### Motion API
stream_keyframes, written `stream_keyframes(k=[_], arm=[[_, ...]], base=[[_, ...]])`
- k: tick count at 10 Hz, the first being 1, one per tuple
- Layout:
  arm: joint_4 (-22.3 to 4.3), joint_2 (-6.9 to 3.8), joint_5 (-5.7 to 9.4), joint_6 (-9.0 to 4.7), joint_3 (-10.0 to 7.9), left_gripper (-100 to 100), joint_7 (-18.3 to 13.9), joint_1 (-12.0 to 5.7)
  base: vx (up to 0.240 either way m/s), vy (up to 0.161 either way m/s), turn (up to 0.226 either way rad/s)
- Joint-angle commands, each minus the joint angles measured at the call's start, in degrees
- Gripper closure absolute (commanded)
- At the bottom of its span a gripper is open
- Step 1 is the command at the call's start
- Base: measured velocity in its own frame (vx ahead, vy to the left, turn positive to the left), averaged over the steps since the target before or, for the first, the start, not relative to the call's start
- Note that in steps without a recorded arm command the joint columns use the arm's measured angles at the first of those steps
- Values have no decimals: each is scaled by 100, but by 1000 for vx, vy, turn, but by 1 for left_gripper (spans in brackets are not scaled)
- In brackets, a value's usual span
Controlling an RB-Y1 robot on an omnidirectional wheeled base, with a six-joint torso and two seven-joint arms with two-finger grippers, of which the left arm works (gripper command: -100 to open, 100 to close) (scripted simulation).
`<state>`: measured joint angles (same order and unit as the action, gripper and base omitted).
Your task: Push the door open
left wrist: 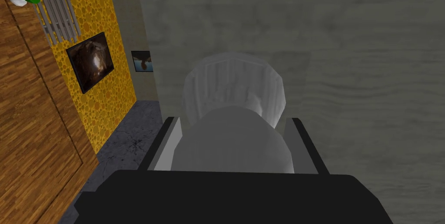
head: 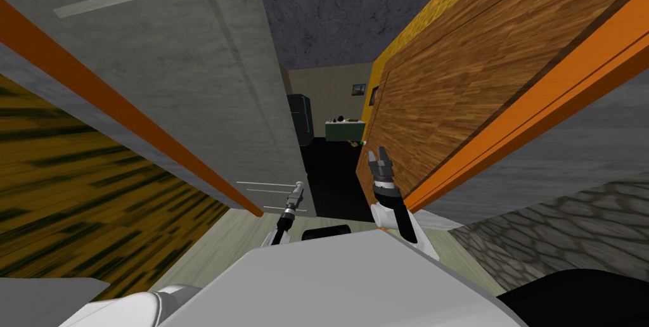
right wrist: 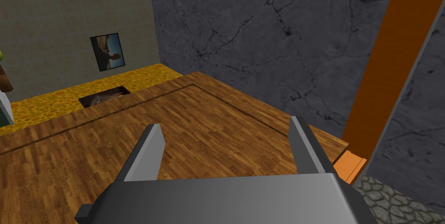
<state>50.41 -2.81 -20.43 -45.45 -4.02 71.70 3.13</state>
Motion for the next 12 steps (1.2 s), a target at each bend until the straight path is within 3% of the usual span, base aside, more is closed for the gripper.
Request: stream_keyframes(k=[1,8,12], arm=[[-10,-13,36,-2,-14,100,-184,-10],[-71,-80,258,-11,-100,100,-1222,-69],[-95,-101,344,-15,-134,100,-1639,-92]], base=[[19,-4,-18],[28,-10,-15],[29,-9,-14]])
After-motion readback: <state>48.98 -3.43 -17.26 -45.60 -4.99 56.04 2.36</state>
